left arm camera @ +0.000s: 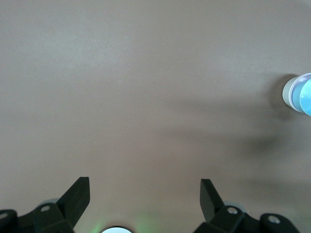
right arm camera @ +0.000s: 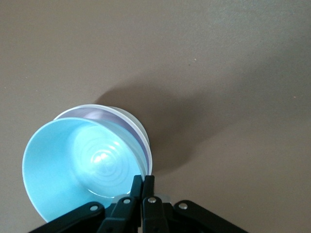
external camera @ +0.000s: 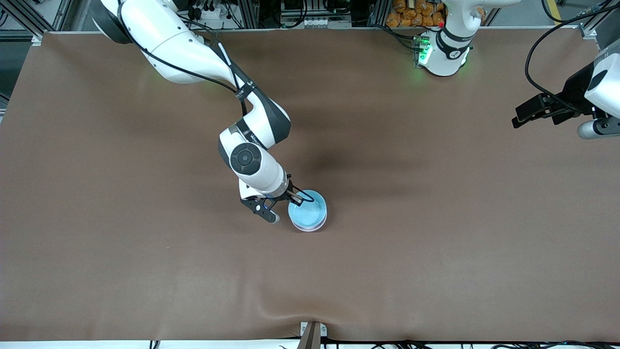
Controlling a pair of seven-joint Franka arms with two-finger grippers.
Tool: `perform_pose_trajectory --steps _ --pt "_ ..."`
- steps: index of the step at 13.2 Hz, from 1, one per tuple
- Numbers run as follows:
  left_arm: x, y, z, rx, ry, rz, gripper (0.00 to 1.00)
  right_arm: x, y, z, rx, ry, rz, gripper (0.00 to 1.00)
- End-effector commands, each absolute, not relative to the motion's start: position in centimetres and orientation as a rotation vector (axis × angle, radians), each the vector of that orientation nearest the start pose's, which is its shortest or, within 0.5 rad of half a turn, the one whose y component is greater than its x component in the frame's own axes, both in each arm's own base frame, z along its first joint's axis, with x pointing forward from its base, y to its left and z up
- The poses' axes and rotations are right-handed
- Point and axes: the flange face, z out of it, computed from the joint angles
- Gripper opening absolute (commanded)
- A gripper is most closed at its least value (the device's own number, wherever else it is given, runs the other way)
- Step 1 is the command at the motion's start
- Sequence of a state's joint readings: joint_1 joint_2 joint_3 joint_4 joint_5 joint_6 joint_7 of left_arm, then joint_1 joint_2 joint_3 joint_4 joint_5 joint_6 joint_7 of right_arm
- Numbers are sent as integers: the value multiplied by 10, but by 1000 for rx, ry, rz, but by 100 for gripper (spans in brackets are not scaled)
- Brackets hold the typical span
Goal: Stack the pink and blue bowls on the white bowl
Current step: 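Lower the blue bowl into the pink bowl and open the right gripper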
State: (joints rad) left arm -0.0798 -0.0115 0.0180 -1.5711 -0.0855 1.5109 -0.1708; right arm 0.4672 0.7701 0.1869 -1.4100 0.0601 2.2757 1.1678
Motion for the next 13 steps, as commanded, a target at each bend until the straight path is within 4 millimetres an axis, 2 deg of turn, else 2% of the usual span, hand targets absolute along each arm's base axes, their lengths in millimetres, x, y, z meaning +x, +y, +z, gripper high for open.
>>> perform_pose_trajectory --steps 1,2,6,9,12,13 --pt "538 -44 634 -3145 -103 81 100 604 429 262 -2802 905 96 27" --pt "537 -45 634 -3117 -88 75 100 603 430 258 -2805 905 98 99" --pt "538 -41 638 -3122 -107 62 100 618 415 279 -2775 928 58 100" --pt "539 -39 638 -3123 -92 62 100 648 371 309 -2743 945 -9 100" --pt "539 -40 638 -3122 -92 62 100 666 322 341 -2812 719 -84 100" --pt "539 -40 638 -3121 -95 62 100 664 308 348 -2853 667 -63 100"
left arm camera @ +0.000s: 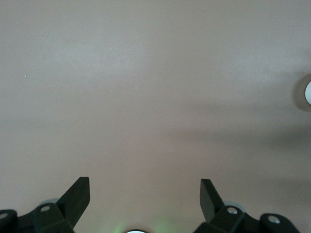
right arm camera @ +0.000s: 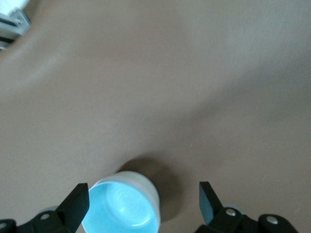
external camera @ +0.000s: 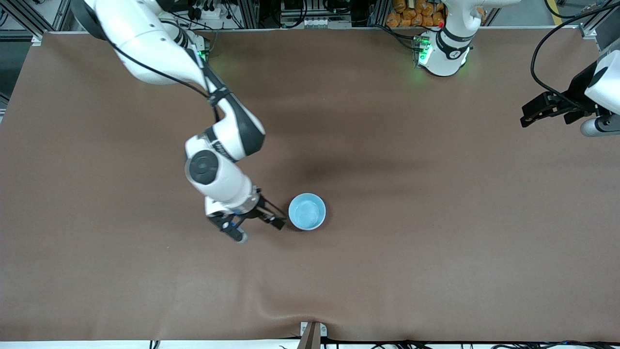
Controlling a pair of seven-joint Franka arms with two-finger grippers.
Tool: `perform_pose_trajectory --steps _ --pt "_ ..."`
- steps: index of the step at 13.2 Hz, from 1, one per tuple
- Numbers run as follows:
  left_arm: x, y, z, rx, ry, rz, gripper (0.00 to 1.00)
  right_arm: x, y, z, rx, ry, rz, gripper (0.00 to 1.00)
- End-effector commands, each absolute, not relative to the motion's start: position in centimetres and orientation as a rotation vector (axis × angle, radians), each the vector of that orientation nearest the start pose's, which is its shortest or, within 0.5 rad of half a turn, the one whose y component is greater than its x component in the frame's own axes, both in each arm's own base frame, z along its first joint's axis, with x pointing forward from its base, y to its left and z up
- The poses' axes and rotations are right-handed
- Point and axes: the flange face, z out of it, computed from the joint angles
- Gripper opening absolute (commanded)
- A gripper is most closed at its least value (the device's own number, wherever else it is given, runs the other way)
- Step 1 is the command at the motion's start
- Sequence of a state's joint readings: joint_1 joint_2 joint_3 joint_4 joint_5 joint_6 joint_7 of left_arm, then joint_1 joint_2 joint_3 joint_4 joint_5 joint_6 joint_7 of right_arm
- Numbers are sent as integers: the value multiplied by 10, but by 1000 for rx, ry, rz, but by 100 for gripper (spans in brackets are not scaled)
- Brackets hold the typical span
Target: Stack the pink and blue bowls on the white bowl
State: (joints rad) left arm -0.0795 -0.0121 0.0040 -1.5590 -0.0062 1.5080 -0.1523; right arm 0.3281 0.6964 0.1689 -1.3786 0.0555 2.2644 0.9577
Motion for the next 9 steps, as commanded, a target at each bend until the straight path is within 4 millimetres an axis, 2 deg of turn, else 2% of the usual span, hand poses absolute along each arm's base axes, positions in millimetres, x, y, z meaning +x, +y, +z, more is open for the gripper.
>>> perform_pose_trajectory --steps 1,3,5,8,9 --pt "539 -40 638 -3123 -95 62 100 665 289 356 -2880 619 -54 100" --pt "540 -43 637 -3123 -87 65 100 656 252 366 -2933 512 -48 100" --pt "540 -43 636 -3123 -85 67 100 638 204 393 -2975 393 -84 100" --pt "540 -44 636 -3123 -85 67 100 611 154 445 -3023 223 -138 100" --pt "540 -44 636 -3123 -85 67 100 608 132 460 -3040 219 -120 100"
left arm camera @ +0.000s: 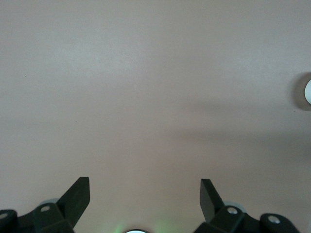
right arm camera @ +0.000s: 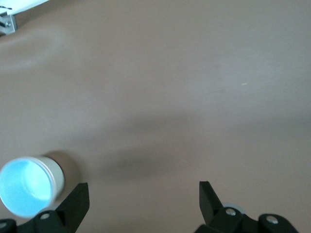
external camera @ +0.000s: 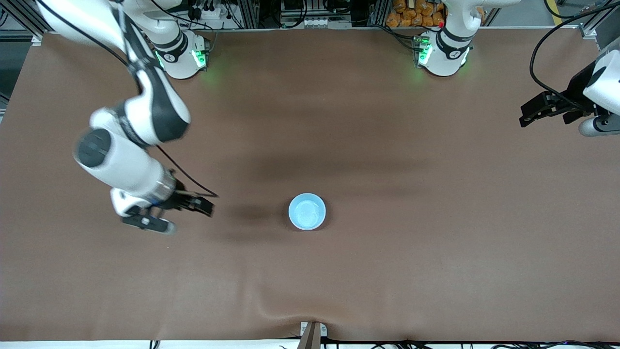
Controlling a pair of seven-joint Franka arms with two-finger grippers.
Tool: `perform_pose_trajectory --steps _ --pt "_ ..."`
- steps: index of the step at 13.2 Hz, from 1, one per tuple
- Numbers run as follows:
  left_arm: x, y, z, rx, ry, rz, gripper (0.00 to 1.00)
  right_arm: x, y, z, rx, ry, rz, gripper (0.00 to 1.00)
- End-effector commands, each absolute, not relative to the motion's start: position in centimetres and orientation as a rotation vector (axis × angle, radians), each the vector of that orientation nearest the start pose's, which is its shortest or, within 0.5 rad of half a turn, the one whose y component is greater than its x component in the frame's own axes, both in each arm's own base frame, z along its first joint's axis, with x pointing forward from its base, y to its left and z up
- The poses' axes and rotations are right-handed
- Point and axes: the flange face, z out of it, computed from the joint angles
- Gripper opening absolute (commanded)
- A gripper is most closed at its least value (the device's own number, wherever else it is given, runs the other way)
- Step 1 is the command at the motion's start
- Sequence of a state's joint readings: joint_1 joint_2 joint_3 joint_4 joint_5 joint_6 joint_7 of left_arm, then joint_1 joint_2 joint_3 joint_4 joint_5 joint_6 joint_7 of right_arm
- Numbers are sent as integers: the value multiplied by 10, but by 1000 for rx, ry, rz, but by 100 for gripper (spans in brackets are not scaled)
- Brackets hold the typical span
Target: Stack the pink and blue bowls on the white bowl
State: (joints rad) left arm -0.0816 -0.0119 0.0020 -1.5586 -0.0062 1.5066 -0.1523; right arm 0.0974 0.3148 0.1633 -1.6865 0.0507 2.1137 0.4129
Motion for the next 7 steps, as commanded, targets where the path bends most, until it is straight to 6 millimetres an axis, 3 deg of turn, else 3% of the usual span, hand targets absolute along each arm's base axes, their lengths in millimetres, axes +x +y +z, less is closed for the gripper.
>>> perform_pose_trajectory --steps 1,2,3,6,7 --pt "540 -45 636 -3123 -83 67 100 599 113 481 -3057 200 -105 100" --pt "540 -46 636 -3123 -80 67 100 587 91 505 -3086 169 -92 100" --pt "540 -47 636 -3123 -78 67 100 576 55 523 -3110 185 -48 100" --pt "540 -47 636 -3122 -80 72 100 555 -18 553 -3119 116 17 100" --pt "540 -48 636 -3122 -78 72 100 547 -33 567 -3117 119 14 100"
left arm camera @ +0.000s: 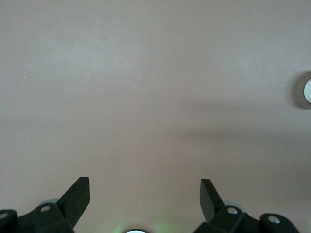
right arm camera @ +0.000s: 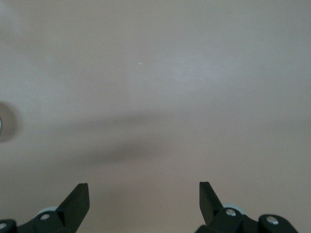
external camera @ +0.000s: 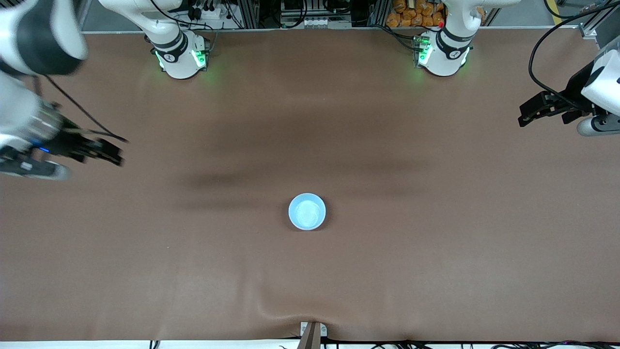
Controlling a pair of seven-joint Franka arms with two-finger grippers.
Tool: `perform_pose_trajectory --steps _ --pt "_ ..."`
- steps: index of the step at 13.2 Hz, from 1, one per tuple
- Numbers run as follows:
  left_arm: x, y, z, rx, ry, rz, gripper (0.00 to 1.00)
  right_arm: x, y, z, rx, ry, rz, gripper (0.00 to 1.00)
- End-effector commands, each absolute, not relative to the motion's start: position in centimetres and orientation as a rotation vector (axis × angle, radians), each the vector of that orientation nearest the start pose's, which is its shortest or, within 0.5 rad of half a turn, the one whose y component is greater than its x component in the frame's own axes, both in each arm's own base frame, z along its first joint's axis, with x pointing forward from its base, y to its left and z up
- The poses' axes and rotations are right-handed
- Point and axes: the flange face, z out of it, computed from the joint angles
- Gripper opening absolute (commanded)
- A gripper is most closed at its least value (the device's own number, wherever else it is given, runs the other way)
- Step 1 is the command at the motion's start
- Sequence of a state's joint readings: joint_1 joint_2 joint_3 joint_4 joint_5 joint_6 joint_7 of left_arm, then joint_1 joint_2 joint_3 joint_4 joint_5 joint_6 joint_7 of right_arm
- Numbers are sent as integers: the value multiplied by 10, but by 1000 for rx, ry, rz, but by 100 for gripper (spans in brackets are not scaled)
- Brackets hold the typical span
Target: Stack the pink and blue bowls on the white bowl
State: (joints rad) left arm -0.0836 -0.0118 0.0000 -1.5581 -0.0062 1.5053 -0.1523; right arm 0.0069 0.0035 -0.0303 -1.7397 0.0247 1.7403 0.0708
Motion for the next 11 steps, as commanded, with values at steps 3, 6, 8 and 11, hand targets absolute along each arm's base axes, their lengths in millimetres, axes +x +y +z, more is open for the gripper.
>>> perform_pose_trajectory --steps 3,6,8,11 --pt "540 -47 636 -3122 -78 72 100 519 -46 613 -3112 152 -30 100" --pt "540 -48 636 -3122 -75 69 100 521 -44 625 -3113 145 -71 100" --pt "540 -48 636 -3122 -75 72 100 520 -44 624 -3115 144 -54 100" --pt "540 -46 636 -3124 -78 72 100 529 -56 633 -3127 99 -71 100"
